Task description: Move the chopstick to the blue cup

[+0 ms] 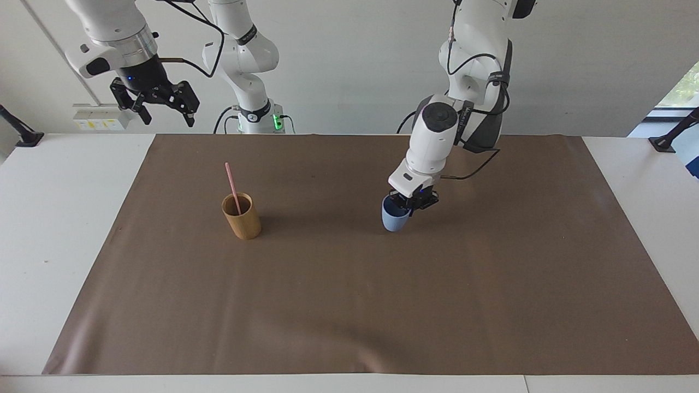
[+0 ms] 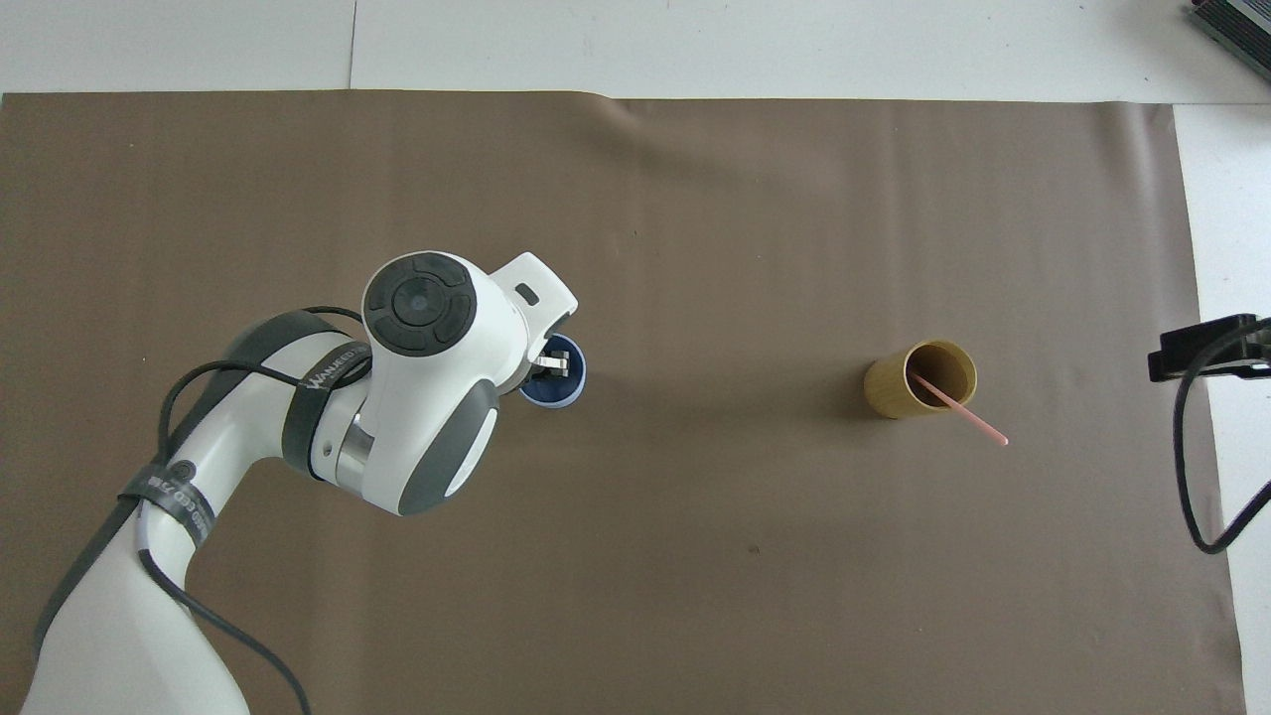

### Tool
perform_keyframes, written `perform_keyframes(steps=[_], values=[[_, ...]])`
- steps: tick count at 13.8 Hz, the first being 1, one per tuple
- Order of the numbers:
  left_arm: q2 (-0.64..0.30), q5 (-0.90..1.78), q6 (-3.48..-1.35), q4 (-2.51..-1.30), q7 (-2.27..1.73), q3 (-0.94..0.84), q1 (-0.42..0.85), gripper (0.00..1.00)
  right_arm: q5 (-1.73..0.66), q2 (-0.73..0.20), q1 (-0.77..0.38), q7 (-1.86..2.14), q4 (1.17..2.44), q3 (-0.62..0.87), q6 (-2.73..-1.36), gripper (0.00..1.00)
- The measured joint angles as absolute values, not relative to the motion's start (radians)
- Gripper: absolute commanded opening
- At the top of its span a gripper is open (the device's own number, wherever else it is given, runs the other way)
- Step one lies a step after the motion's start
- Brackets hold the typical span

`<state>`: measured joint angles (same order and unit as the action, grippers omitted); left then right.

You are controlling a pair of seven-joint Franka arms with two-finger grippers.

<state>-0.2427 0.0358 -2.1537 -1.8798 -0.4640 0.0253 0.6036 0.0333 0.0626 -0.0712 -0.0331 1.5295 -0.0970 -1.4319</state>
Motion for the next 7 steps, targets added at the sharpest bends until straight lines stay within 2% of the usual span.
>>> perform_keyframes(steps=[3, 5, 6, 7], values=[[-0.261, 0.036, -2.170, -1.880, -0.522, 0.026, 0.676, 0.00, 0.033, 0.063, -0.071, -0.033, 1.529, -0.097, -1.431, 1.00], [-0.272, 0.038, -2.182, -1.880, -0.529, 0.026, 0.699, 0.37, 0.033, 0.063, -0.072, -0.033, 1.529, -0.094, -1.431, 1.00], [-0.277, 0.041, -2.187, -1.880, -0.529, 0.026, 0.705, 0.72, 0.033, 0.063, -0.072, -0.032, 1.529, -0.093, -1.432, 1.00], [-0.279, 0.043, -2.191, -1.880, -0.529, 0.026, 0.705, 1.00, 0.032, 0.063, -0.072, -0.029, 1.529, -0.092, -1.432, 1.00]])
